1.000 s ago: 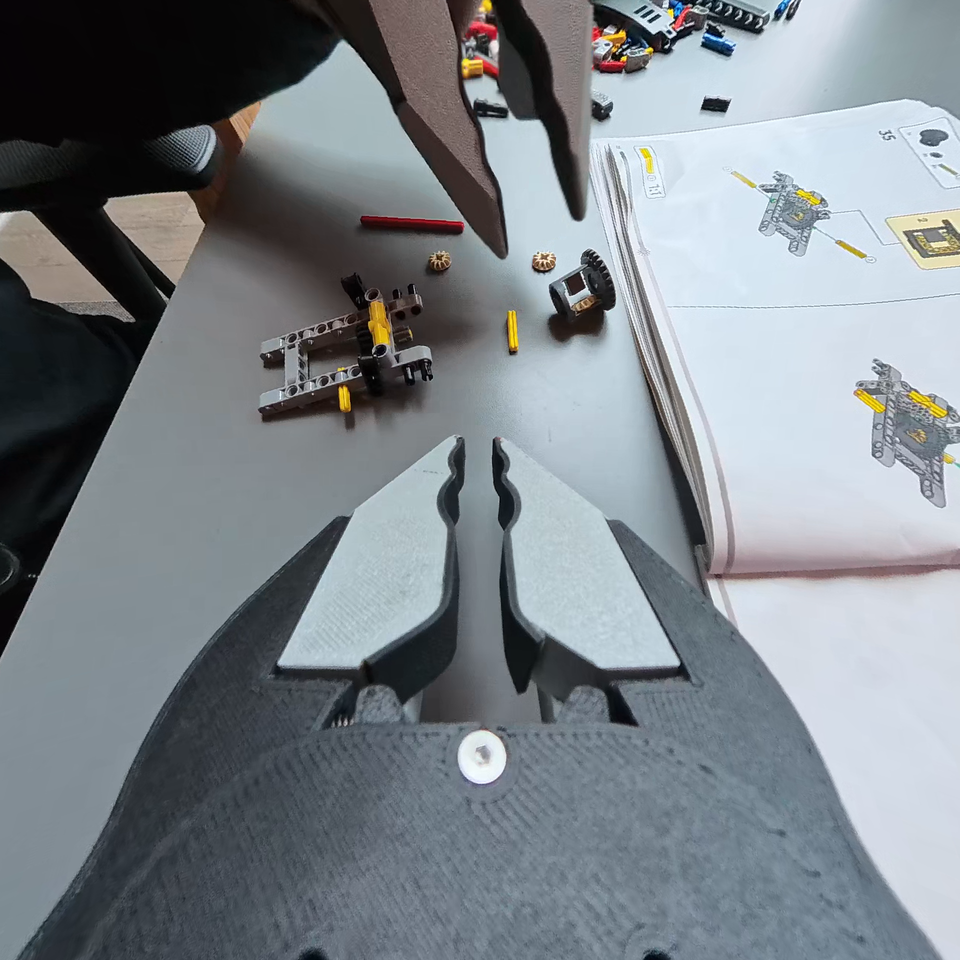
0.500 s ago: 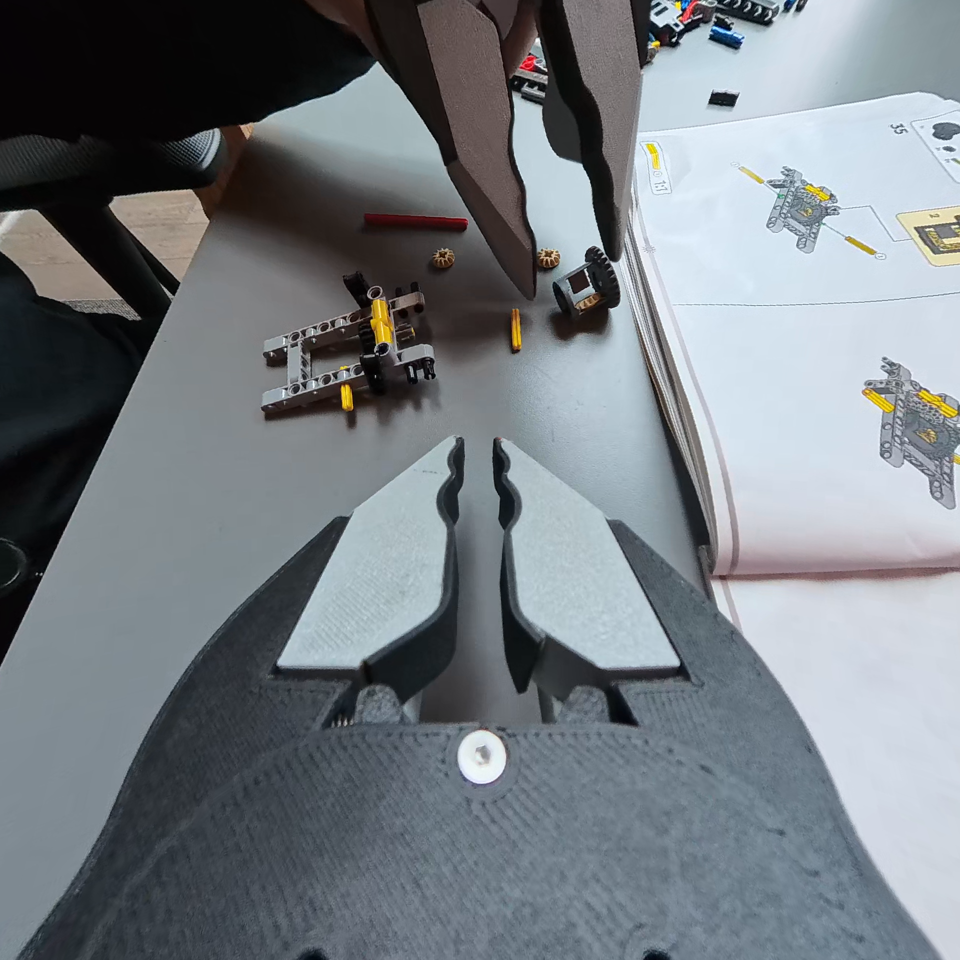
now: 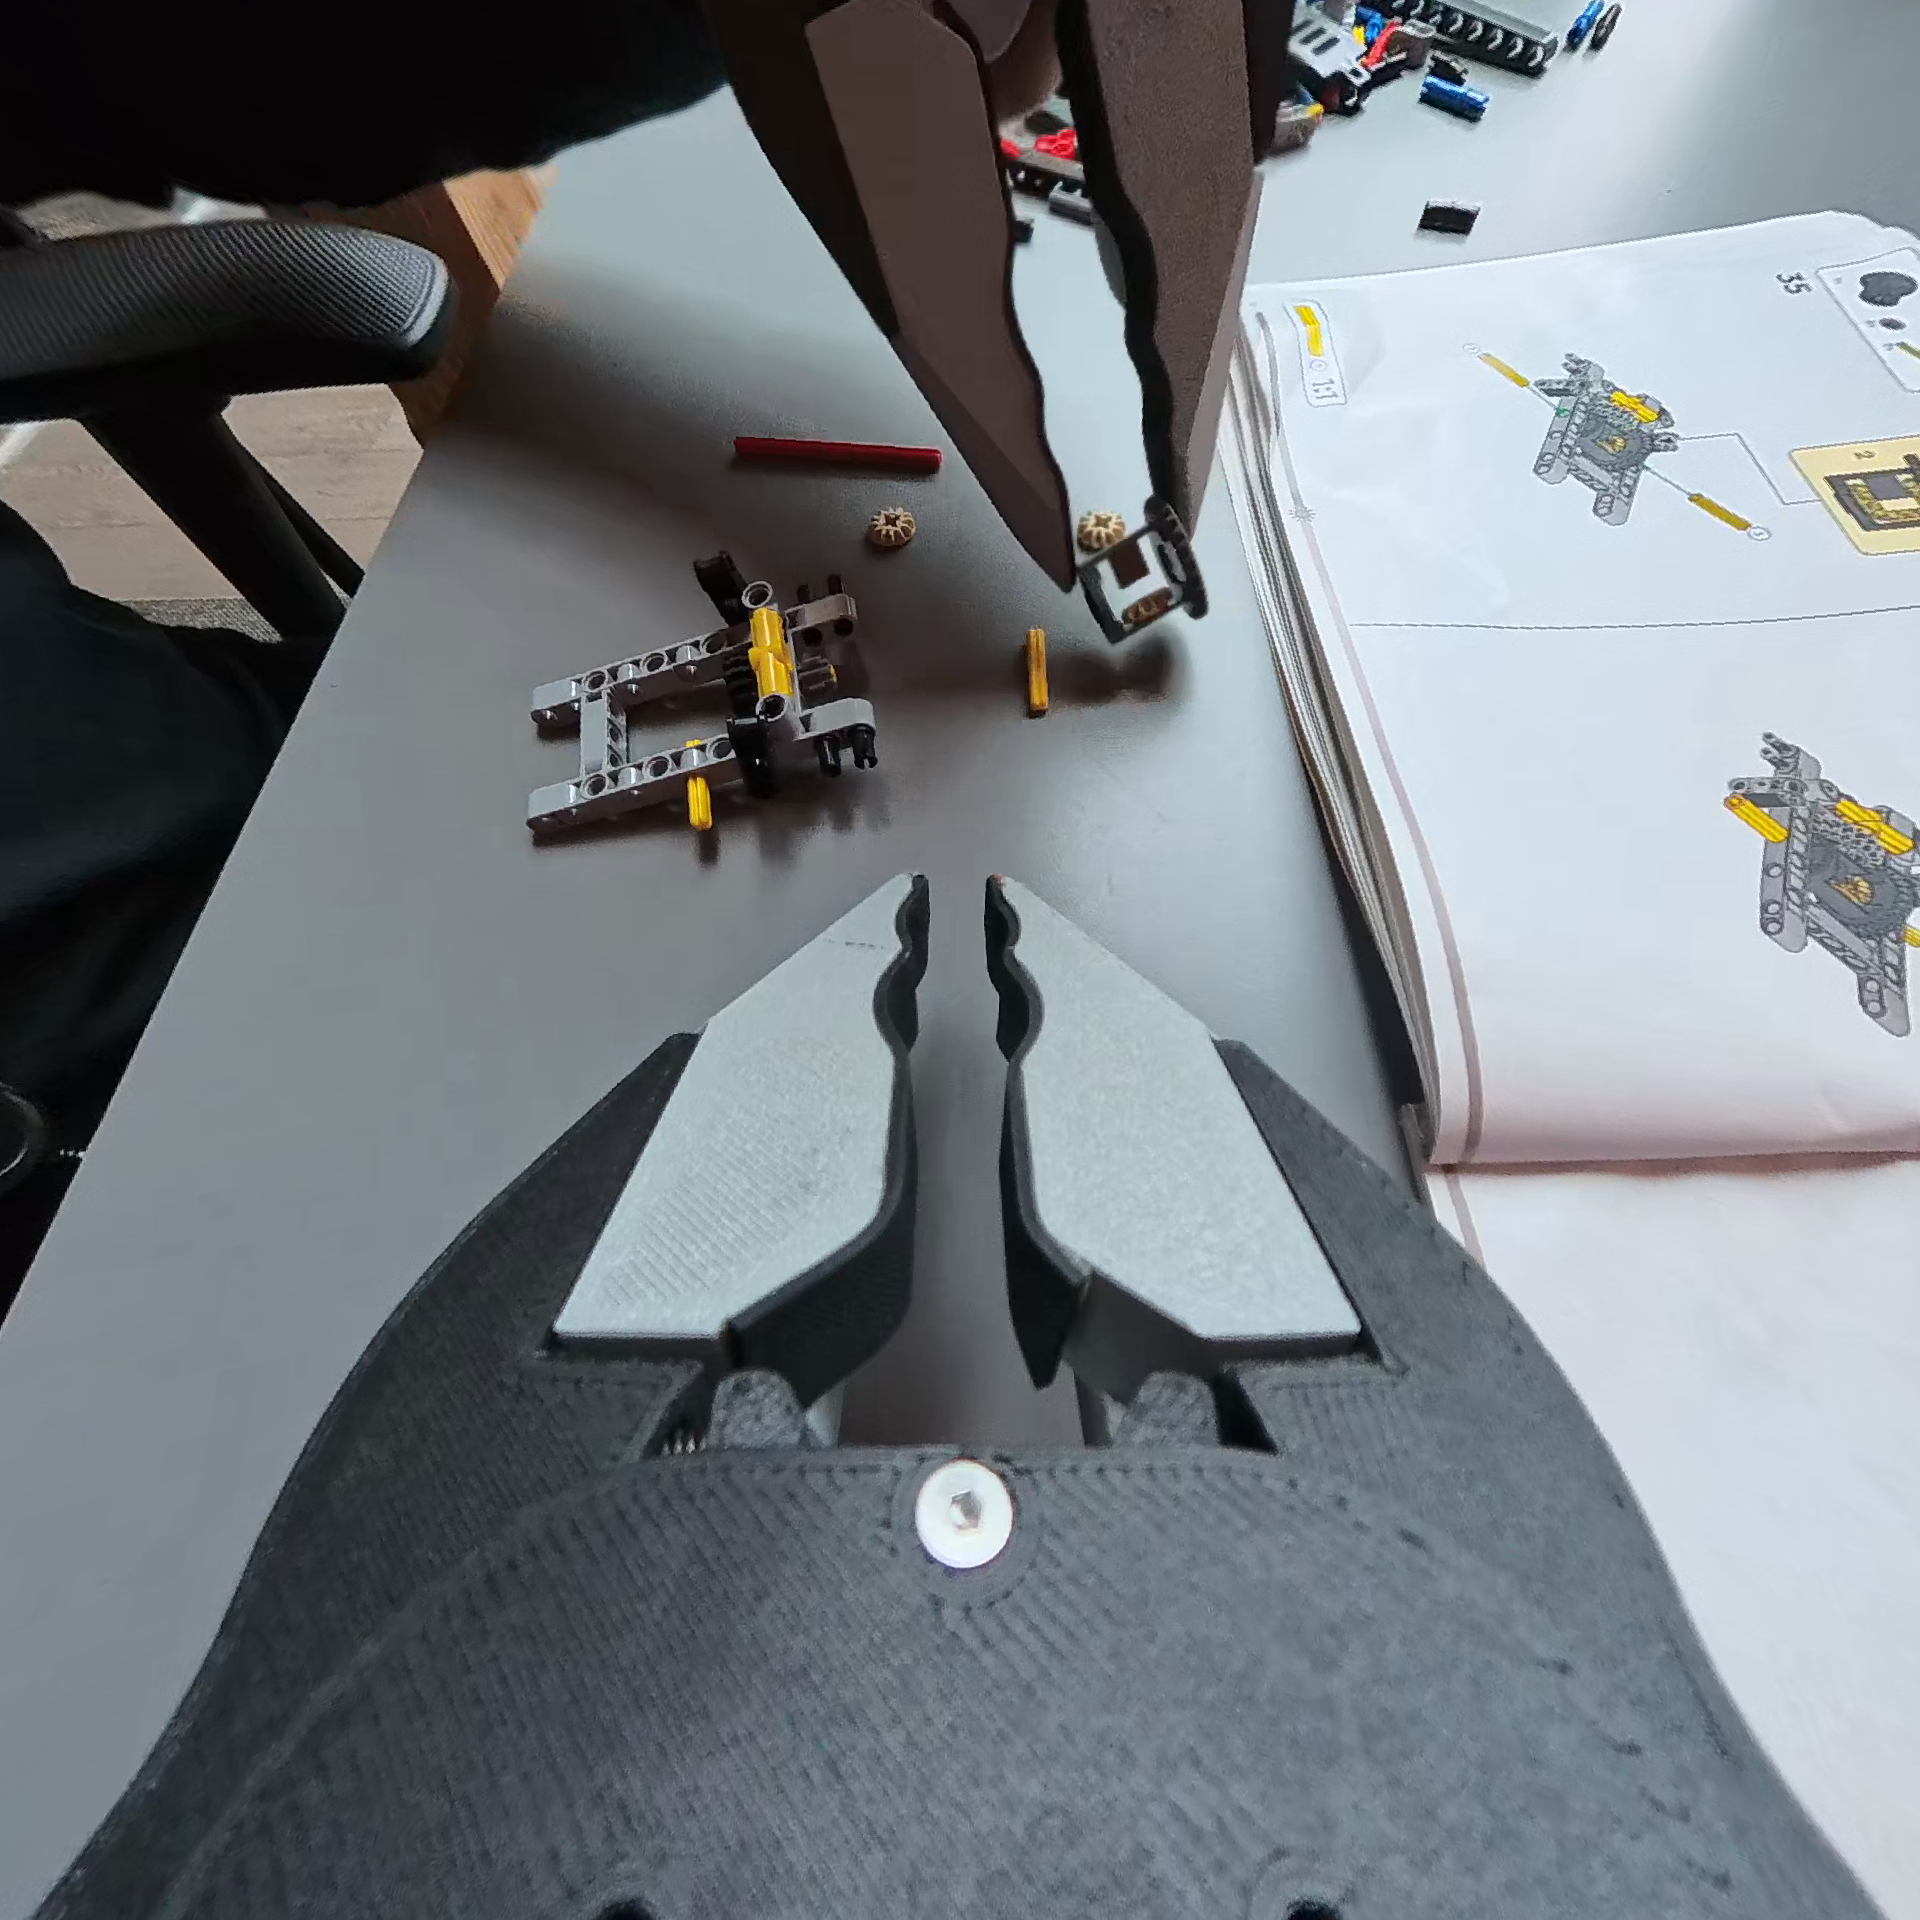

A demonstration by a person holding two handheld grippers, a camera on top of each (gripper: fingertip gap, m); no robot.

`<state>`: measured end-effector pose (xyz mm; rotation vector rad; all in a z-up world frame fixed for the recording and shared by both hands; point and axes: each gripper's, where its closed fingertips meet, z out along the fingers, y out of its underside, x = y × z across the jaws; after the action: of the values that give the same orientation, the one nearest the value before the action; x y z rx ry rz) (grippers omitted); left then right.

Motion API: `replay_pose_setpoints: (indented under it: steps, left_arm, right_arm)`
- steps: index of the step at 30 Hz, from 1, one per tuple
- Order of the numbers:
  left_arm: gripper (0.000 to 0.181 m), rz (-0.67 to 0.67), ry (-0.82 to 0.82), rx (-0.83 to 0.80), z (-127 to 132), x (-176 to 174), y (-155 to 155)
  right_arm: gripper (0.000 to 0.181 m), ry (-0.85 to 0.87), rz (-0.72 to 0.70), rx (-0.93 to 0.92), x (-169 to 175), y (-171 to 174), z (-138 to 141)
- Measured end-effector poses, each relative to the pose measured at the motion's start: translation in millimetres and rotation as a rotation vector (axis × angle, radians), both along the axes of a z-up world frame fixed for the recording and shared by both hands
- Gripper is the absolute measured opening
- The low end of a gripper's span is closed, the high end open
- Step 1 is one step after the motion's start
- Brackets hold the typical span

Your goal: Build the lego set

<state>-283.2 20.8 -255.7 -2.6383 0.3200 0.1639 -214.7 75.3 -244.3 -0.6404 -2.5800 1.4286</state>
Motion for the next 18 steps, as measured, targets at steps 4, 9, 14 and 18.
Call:
replay_pose_setpoints:
  steps: [4, 9, 14, 18]
  left_arm:
    - [0.019, -0.157, 0.112, -0.099, 8, 9, -6]
    - [0.019, -0.308, 0.167, -0.166, 17, 25, -6]
    - [0.02, -0.364, 0.175, -0.204, 20, 34, -2]
    - [0.02, -0.396, 0.16, -0.201, 22, 42, 1]
  right_arm:
    - [0.007, 0.009, 0.001, -0.045, 0, -4, 7]
    - [0.005, 0.029, -0.052, -0.105, -7, -14, 20]
    - [0.006, 0.125, -0.134, -0.082, -18, -26, 30]
    - [0.006, 0.198, -0.162, -0.022, -22, -32, 30]
